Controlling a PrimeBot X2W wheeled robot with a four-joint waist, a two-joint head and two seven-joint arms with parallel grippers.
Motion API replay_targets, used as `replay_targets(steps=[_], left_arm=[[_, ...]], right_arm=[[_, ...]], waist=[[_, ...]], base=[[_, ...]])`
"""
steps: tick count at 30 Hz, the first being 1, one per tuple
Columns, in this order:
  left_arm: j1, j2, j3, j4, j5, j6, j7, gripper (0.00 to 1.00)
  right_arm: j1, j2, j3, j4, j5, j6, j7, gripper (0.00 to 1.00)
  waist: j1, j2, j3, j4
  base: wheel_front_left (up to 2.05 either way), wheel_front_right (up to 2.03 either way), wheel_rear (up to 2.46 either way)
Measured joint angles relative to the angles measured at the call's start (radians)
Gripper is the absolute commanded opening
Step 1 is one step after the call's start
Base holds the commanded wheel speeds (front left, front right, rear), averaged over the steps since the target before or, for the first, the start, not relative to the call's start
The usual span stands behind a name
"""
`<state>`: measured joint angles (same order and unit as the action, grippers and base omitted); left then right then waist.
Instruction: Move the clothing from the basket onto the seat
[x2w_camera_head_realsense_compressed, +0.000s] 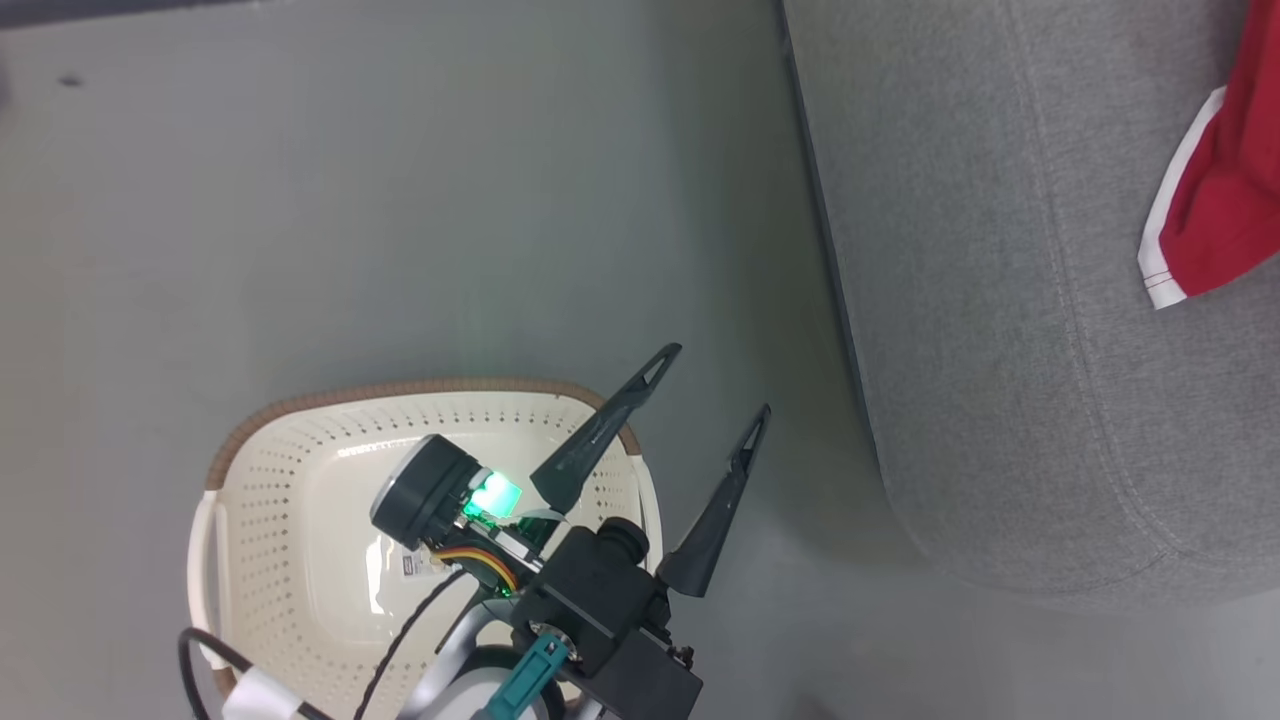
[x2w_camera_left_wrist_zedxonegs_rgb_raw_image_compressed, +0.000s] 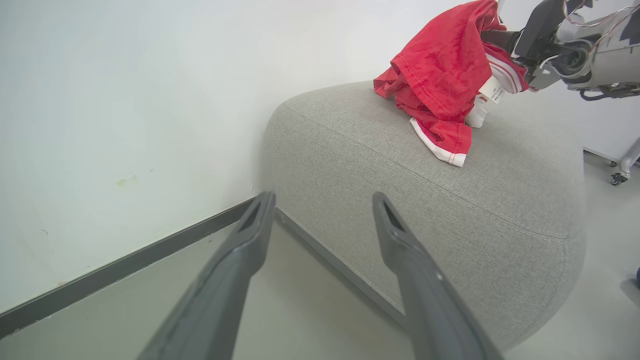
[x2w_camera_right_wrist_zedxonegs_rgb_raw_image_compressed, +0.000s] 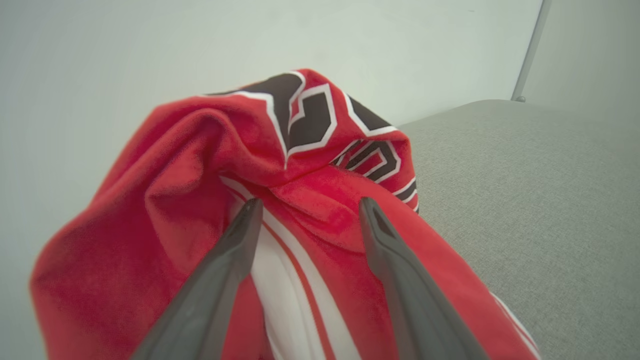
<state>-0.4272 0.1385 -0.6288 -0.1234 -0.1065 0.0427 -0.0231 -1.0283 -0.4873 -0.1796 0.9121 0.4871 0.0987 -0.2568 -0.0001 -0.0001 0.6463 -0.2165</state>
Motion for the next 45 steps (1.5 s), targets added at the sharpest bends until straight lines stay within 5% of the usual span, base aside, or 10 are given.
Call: replay_targets(steps=[15,45], left_arm=[[0.076,-0.016,-0.046,0.055,-0.034,-0.018,-0.056,1.0],[0.337,0.017,0.103,0.082,-0.135,0.059,-0.113,1.0]], right_arm=[[0.167,0.047,0.004,-0.012,-0.057,0.003,0.0,1.0],[0.701,0.308,0.147,-0.532,-0.196,0.007,0.0,1.0]], waist=[[-0.0001,0.0,-0.173,0.015],[-0.0001,0.0,-0.514,0.119]], base=[[0.0,0.0,0.0],[0.0,0.0,0.0]])
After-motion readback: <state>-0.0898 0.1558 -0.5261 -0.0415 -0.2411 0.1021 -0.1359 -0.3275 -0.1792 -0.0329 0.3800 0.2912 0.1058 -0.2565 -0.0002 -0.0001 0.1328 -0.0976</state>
